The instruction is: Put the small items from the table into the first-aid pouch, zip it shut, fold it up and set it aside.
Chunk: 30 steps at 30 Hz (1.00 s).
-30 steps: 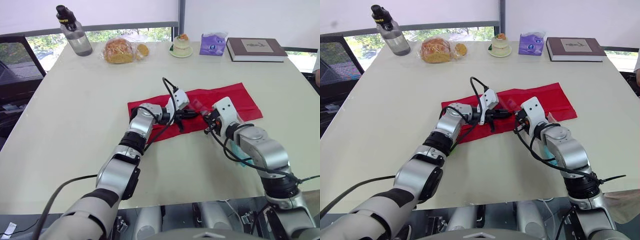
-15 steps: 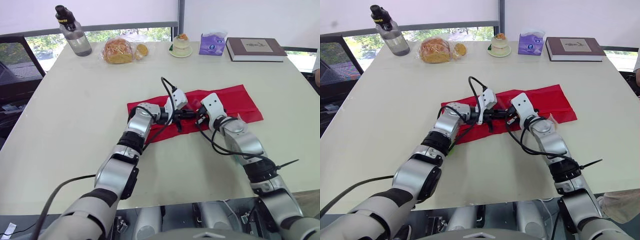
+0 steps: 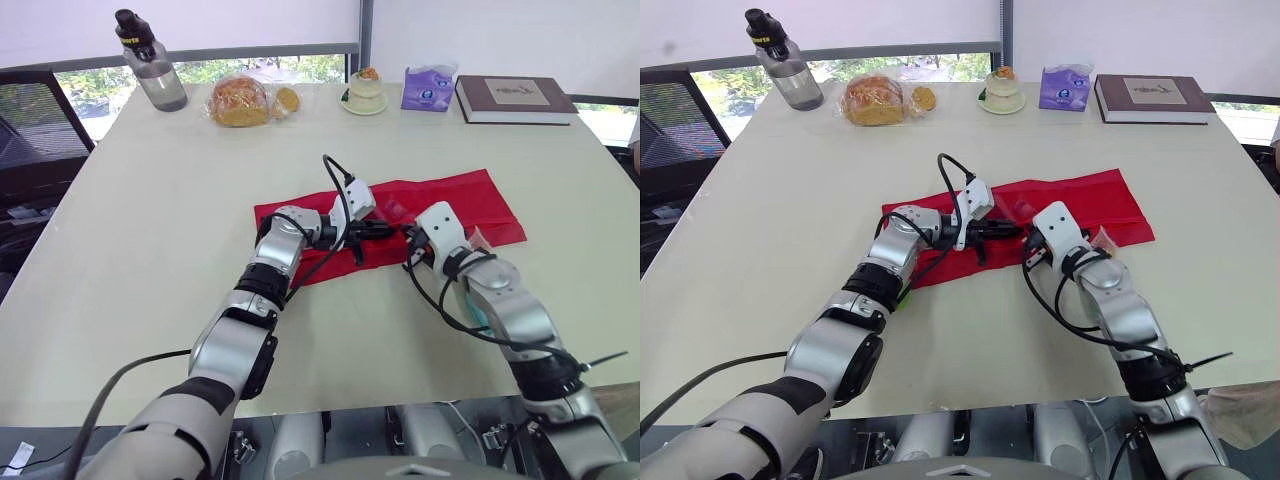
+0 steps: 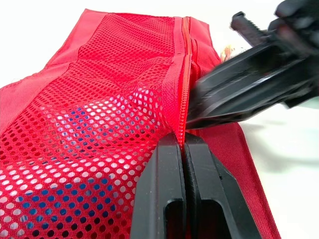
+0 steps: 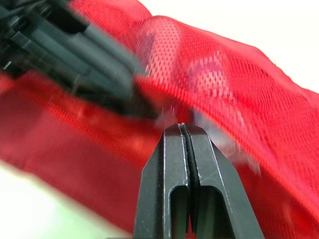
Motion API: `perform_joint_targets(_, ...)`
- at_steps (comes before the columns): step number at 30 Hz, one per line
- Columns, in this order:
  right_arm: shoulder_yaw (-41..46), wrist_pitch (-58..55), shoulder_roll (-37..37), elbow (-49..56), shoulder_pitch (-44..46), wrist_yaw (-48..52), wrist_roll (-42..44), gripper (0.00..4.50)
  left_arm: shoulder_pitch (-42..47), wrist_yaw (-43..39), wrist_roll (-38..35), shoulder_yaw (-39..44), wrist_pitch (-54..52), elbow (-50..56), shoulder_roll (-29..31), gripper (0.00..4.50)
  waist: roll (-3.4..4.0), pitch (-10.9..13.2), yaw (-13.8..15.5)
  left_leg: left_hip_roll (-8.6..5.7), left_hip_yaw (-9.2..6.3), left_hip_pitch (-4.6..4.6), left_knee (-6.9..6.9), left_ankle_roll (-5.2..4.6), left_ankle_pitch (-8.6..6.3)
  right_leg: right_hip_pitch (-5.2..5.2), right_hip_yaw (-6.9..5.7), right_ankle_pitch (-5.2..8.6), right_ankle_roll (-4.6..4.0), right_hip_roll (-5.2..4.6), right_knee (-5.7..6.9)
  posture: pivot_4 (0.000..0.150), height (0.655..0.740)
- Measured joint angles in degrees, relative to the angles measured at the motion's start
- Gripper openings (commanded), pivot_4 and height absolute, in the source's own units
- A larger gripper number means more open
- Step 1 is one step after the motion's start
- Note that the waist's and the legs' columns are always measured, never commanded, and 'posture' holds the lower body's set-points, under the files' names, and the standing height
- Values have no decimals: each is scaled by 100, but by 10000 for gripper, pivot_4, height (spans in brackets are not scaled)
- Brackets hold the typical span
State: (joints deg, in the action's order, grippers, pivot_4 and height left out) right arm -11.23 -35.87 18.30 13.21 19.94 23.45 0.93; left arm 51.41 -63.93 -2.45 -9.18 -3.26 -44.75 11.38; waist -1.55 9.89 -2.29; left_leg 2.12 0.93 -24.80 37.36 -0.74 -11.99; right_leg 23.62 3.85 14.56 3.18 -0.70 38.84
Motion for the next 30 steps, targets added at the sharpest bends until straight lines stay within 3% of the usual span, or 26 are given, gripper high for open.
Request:
perform_joint_targets(5,65,-32,-4,-25,35,-52,-23,362,0,-3,0,-1,2,0,-19,0,0,0,-1,0,0,1,1,0,0,0,1,0,0,1,1,1500,7400)
perform_joint_targets(14,-53,682,-581,-1748,965,-402,-297,362,-26,-67,-4,-24,3,32,-18,0,0,0,-4,1,1,-1,-1,0,0,1,2,0,0,0,-2,1500,7400)
perform_joint_targets(19,-3,1000,-692,-2036,1021,-577,-326,362,-26,-68,-7,-23,7,32,-20,0,0,0,-2,0,2,-2,-3,0,0,1,1,0,0,-1,-2,1500,7400)
perform_joint_targets(25,84,712,-206,-759,229,-224,-205,362,-25,-71,-2,-28,31,7,3,0,0,0,9,0,1,-4,-3,0,0,0,0,0,0,-2,-3,1500,7400)
perform_joint_targets(30,729,-108,271,1114,-672,180,452,362,5,-59,1,-28,110,-144,18,0,0,0,3,1,-2,0,-2,0,0,0,0,0,0,2,0,1500,7400)
